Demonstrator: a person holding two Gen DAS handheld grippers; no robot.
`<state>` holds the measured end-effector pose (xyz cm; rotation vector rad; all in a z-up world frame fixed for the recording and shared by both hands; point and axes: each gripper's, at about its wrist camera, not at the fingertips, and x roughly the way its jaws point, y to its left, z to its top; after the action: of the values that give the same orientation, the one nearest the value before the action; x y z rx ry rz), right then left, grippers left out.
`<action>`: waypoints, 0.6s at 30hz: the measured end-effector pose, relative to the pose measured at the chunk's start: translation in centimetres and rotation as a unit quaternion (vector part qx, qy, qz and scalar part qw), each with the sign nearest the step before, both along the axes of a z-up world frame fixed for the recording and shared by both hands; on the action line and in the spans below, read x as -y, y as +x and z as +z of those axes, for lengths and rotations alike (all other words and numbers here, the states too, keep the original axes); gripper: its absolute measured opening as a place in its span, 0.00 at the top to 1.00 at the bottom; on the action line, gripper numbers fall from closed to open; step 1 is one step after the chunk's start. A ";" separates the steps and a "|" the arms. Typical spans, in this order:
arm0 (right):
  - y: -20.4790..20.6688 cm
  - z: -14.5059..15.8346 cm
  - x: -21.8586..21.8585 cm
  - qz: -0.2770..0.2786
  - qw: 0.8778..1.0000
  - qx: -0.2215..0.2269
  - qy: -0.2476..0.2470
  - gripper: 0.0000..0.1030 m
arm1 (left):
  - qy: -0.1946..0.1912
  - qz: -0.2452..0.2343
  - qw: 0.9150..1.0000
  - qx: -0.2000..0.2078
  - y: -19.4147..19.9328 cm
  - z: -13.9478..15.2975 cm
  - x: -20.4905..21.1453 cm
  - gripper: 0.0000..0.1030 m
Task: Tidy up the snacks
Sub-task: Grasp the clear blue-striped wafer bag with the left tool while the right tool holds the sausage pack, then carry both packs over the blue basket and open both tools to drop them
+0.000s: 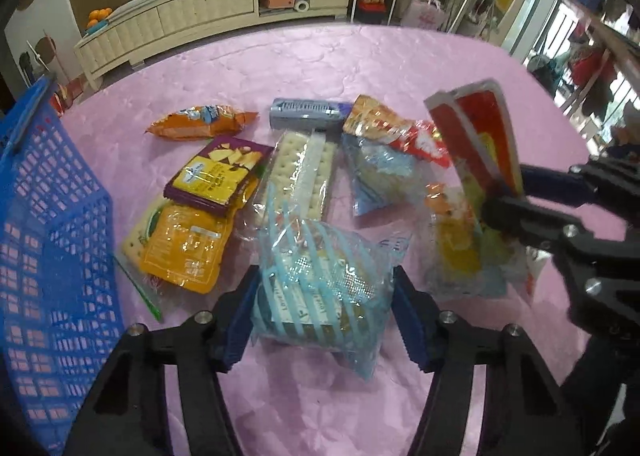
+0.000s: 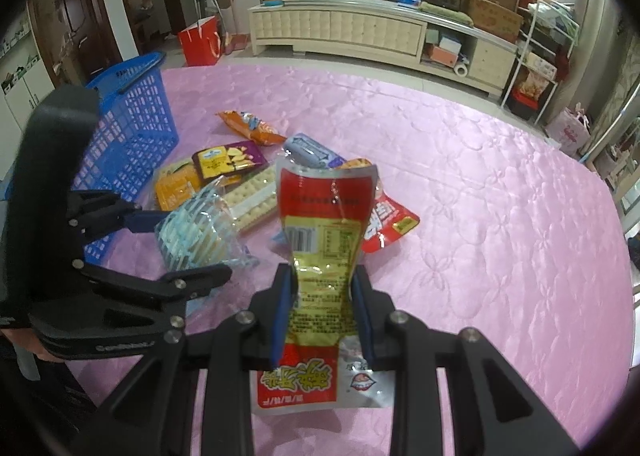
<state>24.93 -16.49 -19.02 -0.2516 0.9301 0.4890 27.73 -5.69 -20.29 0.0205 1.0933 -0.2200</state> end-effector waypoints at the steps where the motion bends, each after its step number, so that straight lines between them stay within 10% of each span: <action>1: -0.3 0.3 0.0 0.001 1.000 0.002 -0.001 0.67 | 0.000 0.002 1.000 0.007 -0.4 0.6 -0.1 0.42; 18: -6.4 9.6 -2.4 0.018 0.996 0.083 0.015 0.67 | -0.010 0.023 0.991 0.131 -8.1 13.0 -4.4 0.42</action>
<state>18.52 -14.06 -9.47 -0.2782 0.7571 0.5061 19.67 -1.30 -7.31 0.0065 0.8297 -0.1813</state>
